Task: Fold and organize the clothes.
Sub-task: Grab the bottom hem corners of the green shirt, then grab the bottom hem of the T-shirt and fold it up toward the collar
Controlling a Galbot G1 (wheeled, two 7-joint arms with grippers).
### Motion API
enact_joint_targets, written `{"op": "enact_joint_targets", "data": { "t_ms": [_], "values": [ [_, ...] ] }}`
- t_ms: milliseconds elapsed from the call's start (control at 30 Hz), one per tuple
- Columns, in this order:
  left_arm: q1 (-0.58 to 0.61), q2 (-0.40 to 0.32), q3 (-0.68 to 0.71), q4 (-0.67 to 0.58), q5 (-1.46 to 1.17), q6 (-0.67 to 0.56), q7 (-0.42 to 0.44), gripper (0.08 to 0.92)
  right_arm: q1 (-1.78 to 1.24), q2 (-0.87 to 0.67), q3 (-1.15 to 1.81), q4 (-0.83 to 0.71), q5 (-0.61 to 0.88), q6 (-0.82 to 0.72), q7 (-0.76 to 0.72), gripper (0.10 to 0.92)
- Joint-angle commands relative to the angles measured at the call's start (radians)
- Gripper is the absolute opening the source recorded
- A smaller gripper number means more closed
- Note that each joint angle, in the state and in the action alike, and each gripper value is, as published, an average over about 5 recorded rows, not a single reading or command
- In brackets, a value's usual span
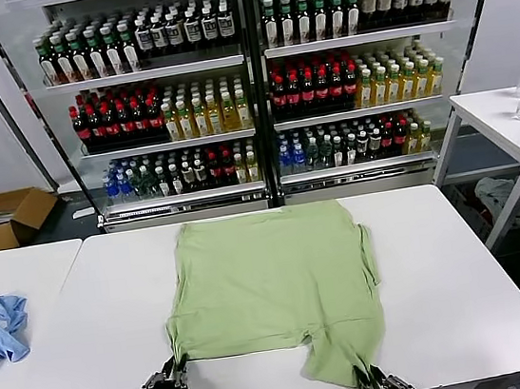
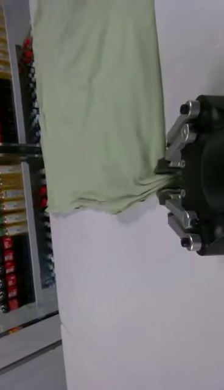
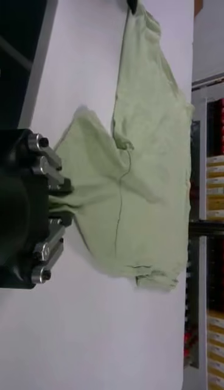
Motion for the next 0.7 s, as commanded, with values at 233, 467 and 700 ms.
{"op": "enact_joint_targets", "data": {
  "t_ms": [233,467,700],
  "values": [
    [0.013,0.064,-0.049,-0.12,-0.101,0.003,0.014,0.085,0.104,-0.133,0.145,0.112,0.167,0.035,0.002,0.106],
    [-0.032,0.167,-0.095,-0.134,-0.177,0.002,0.016,0.083,0.376,-0.188,0.089,-0.037,0.226,0.027,0.006,0.106],
    [-0.25,0.239,-0.042,0.051,-0.178,-0.01,0.019,0.083,0.756,-0.198,-0.127,-0.291,0.228,0.027,0.0,0.106]
  ]
}}
